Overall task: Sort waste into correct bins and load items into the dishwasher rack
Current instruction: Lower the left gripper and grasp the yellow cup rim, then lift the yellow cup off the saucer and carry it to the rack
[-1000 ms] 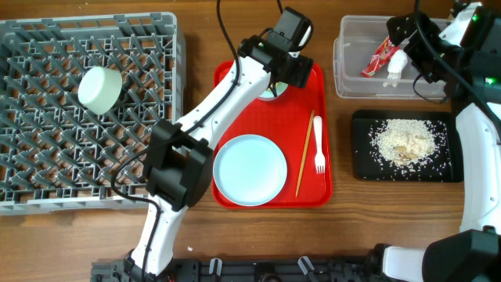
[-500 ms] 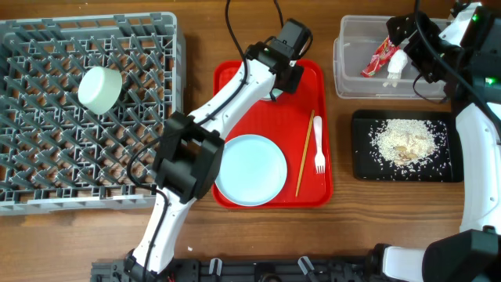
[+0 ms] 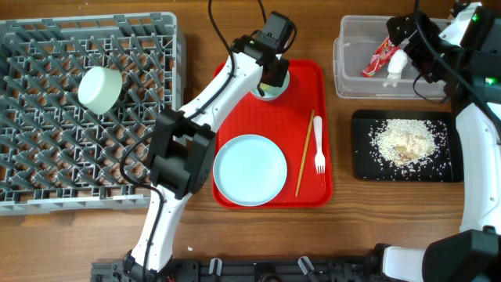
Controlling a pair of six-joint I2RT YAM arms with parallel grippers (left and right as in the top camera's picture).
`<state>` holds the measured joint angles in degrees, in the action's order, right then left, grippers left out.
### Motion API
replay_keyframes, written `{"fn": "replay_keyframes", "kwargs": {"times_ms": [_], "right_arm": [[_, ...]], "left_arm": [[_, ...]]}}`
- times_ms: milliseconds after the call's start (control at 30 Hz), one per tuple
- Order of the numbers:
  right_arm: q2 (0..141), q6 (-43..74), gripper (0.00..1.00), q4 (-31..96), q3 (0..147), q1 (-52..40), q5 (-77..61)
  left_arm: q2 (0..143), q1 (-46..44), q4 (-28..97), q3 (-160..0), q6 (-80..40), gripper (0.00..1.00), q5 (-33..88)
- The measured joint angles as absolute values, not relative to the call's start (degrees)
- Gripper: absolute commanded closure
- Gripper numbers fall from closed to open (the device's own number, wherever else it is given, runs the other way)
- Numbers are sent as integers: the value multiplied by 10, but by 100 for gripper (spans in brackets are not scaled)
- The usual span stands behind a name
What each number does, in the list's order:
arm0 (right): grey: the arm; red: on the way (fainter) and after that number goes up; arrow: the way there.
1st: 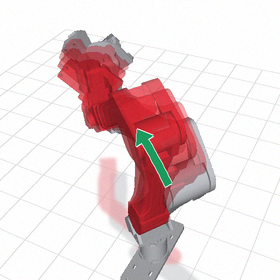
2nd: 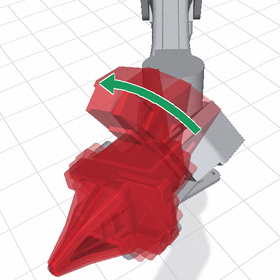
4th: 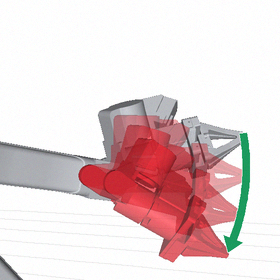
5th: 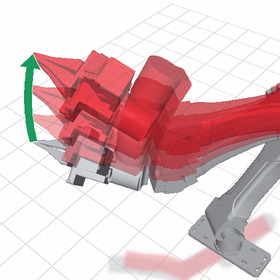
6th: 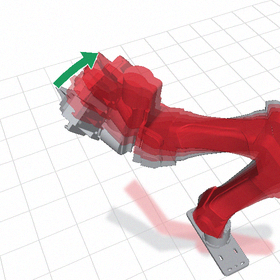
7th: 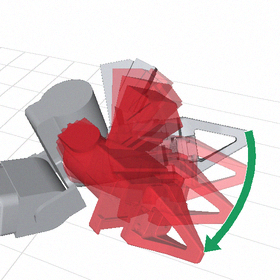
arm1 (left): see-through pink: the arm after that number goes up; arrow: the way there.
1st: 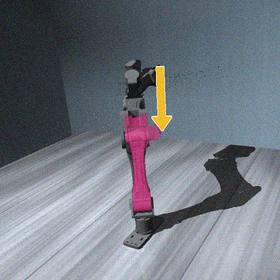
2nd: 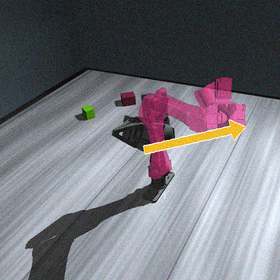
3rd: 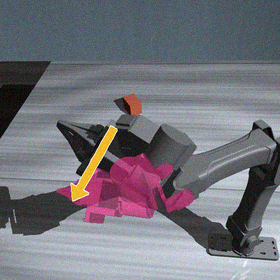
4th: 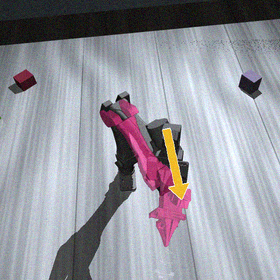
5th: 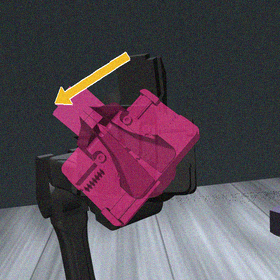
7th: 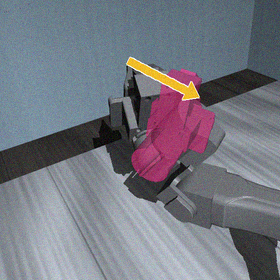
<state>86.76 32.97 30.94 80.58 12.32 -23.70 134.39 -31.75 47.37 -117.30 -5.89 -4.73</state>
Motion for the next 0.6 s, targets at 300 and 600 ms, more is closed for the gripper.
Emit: {"fn": "replay_keyframes", "kwargs": {"times_ms": [300,600], "right_arm": [[868,330,0,309,806,123,-237],[868,330,0,309,806,123,-237]], "left_arm": [[1344,-317,474,-1157,-61,63,-47],[1345,-317,473,-1157,-63,92,-47]]}}
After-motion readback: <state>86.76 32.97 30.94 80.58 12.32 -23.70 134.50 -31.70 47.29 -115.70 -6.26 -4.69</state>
